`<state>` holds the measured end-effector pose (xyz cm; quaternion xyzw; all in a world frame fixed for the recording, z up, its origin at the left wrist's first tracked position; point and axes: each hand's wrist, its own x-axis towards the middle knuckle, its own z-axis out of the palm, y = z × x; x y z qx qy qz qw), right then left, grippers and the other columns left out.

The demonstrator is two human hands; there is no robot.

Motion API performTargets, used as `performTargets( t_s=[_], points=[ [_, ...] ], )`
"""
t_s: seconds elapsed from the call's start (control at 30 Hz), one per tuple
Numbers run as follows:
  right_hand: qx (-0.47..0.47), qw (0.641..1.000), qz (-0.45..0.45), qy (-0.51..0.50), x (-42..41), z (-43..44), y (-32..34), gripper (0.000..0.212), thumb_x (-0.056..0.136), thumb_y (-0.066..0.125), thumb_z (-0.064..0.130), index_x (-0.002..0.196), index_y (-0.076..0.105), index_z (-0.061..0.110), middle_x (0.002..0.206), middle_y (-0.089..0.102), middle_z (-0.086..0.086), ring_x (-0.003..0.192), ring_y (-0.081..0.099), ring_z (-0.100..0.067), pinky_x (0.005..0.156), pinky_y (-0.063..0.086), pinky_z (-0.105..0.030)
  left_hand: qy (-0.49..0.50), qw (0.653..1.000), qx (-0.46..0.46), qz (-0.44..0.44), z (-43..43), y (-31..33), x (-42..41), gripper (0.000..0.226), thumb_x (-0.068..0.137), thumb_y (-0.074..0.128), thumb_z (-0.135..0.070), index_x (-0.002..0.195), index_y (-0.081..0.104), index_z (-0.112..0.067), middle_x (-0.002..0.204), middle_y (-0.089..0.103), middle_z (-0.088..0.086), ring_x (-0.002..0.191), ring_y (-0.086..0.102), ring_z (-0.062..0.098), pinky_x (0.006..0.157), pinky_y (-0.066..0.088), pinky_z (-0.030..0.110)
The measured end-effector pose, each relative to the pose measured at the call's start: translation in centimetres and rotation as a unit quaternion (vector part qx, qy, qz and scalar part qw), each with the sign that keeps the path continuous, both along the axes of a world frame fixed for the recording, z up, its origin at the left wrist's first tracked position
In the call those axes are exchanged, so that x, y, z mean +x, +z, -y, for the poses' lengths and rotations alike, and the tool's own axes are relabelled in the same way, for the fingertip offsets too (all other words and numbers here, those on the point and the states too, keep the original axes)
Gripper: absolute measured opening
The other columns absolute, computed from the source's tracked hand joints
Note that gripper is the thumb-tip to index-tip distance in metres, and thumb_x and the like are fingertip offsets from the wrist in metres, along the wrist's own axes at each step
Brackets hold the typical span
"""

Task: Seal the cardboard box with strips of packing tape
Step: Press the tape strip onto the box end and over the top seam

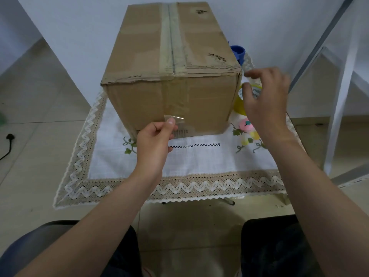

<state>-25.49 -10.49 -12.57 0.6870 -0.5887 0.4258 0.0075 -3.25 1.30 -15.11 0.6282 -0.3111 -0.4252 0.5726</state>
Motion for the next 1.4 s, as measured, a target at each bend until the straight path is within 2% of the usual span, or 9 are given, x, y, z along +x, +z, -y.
performTargets(
  t_s=[0.07, 0.17, 0.33, 0.47, 0.6, 0.83, 0.93, 1.23, 1.4],
  points=[
    [-0.084, 0.994, 0.051, 0.051, 1.6, -1.3, 1.5, 0.025, 0.097, 0.052, 0.019, 0.115, 0.068, 0.012, 0.115, 0.062, -0.009, 0.112, 0.054, -0.028, 0.094, 0.027, -0.014, 0.005, 1.000, 0.001, 0.001, 0.1, 0.0, 0.0, 0.016, 0.099, 0.068, -0.035, 0.087, 0.071, -0.025, 0.095, 0.079, -0.008, 0.098, 0.071, 0.014, 0.077, 0.056, 0.033],
    [-0.153, 0.982, 0.056, 0.095, 3.3, -2.9, 3.1, 0.022, 0.098, 0.055, 0.012, 0.116, 0.069, 0.009, 0.118, 0.063, -0.011, 0.111, 0.056, -0.030, 0.099, 0.030, -0.018, 0.016, 1.000, 0.003, 0.011, 0.3, 0.0, -0.1, 0.017, 0.098, 0.069, -0.035, 0.084, 0.072, -0.025, 0.094, 0.079, -0.004, 0.102, 0.074, 0.021, 0.077, 0.058, 0.035],
    [-0.176, 0.965, -0.056, 0.184, 6.0, -3.7, 4.8, 0.029, 0.102, 0.062, 0.033, 0.122, 0.073, 0.015, 0.125, 0.067, -0.006, 0.113, 0.056, -0.034, 0.102, 0.044, -0.044, 0.027, 0.999, 0.002, 0.020, 0.5, -0.3, 0.1, 0.018, 0.096, 0.072, -0.032, 0.079, 0.073, -0.028, 0.083, 0.079, -0.010, 0.091, 0.074, 0.014, 0.088, 0.058, 0.042],
    [-0.100, 0.956, -0.134, 0.239, 8.7, -3.3, 5.7, 0.046, 0.096, 0.059, 0.057, 0.131, 0.069, 0.029, 0.133, 0.065, 0.003, 0.119, 0.055, -0.027, 0.105, 0.043, -0.044, 0.037, 0.999, -0.002, 0.026, 0.5, -0.3, 0.1, 0.017, 0.095, 0.074, -0.029, 0.079, 0.074, -0.026, 0.076, 0.078, -0.012, 0.076, 0.071, 0.005, 0.076, 0.054, 0.031],
    [-0.101, 0.960, -0.133, 0.224, 10.0, -2.5, 5.3, 0.044, 0.092, 0.058, 0.064, 0.125, 0.072, 0.039, 0.125, 0.068, 0.013, 0.114, 0.055, -0.025, 0.097, 0.047, -0.046, 0.040, 0.999, 0.006, 0.021, 0.6, -0.4, 0.1, 0.014, 0.094, 0.075, -0.031, 0.081, 0.077, -0.026, 0.082, 0.082, -0.005, 0.077, 0.075, 0.012, 0.073, 0.052, 0.030],
    [-0.151, 0.964, -0.119, 0.185, 10.6, -2.0, 4.3, 0.042, 0.091, 0.060, 0.064, 0.120, 0.074, 0.037, 0.117, 0.071, 0.014, 0.105, 0.059, -0.027, 0.091, 0.047, -0.046, 0.016, 1.000, 0.025, -0.006, 0.3, -0.2, 0.5, 0.013, 0.095, 0.074, -0.033, 0.088, 0.076, -0.022, 0.088, 0.082, -0.003, 0.080, 0.078, 0.017, 0.056, 0.053, 0.027],
    [-0.158, 0.964, -0.136, 0.163, 10.6, -2.4, 3.7, 0.049, 0.087, 0.062, 0.069, 0.124, 0.071, 0.038, 0.122, 0.069, 0.016, 0.104, 0.058, -0.026, 0.093, 0.040, -0.041, 0.002, 0.999, 0.020, -0.025, 0.1, 0.2, 0.4, 0.014, 0.097, 0.072, -0.028, 0.091, 0.075, -0.016, 0.084, 0.082, -0.003, 0.066, 0.078, 0.013, 0.052, 0.058, 0.027],
    [-0.128, 0.964, -0.184, 0.141, 10.3, -3.3, 1.9, 0.085, 0.067, 0.073, 0.073, 0.139, 0.056, 0.032, 0.145, 0.056, 0.013, 0.125, 0.047, -0.023, 0.104, 0.031, -0.044, -0.013, 0.999, 0.030, -0.035, 0.2, 0.5, 0.6, 0.013, 0.098, 0.070, -0.027, 0.093, 0.074, -0.015, 0.078, 0.082, -0.004, 0.062, 0.077, 0.012, 0.054, 0.060, 0.028],
    [-0.115, 0.977, -0.097, 0.150, 10.3, -2.9, 3.6, 0.050, 0.084, 0.063, 0.072, 0.114, 0.072, 0.034, 0.126, 0.068, 0.020, 0.111, 0.055, -0.024, 0.094, 0.033, -0.043, -0.009, 0.999, 0.035, -0.005, 0.0, 0.6, 0.7, 0.015, 0.098, 0.071, -0.031, 0.095, 0.075, -0.017, 0.080, 0.082, -0.008, 0.055, 0.071, 0.008, 0.046, 0.051, 0.020]
  ],
)
